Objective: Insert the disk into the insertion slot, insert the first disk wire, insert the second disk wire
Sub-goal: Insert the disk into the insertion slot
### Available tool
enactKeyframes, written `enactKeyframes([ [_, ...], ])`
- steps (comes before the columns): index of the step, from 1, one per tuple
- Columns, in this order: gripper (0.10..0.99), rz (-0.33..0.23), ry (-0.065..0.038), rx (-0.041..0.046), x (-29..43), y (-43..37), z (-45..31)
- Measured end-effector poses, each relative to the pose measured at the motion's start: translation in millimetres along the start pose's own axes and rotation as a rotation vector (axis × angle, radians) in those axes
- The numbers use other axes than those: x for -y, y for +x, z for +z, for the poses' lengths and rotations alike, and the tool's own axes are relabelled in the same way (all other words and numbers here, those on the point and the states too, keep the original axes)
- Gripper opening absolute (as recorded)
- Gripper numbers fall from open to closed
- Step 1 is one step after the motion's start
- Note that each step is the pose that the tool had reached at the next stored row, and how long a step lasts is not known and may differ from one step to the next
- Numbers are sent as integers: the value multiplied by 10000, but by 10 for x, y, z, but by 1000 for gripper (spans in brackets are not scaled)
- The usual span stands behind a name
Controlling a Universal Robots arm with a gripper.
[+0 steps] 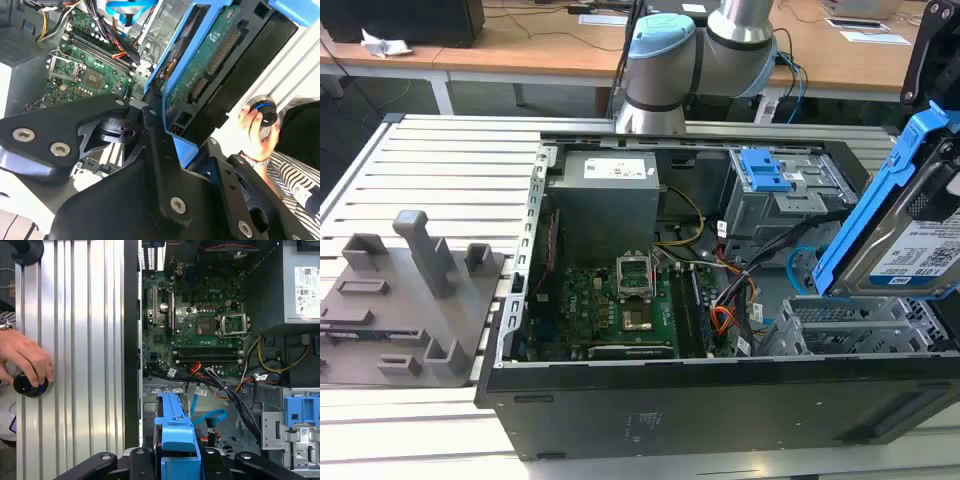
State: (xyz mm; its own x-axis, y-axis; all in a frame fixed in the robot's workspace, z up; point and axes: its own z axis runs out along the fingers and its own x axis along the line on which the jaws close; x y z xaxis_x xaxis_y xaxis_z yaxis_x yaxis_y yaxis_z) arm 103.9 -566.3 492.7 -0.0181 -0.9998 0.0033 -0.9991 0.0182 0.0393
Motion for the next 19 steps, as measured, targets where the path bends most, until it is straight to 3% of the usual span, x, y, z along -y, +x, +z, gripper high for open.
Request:
enactKeyframes([
  [19, 365, 0, -1, 0, 9, -1, 229],
])
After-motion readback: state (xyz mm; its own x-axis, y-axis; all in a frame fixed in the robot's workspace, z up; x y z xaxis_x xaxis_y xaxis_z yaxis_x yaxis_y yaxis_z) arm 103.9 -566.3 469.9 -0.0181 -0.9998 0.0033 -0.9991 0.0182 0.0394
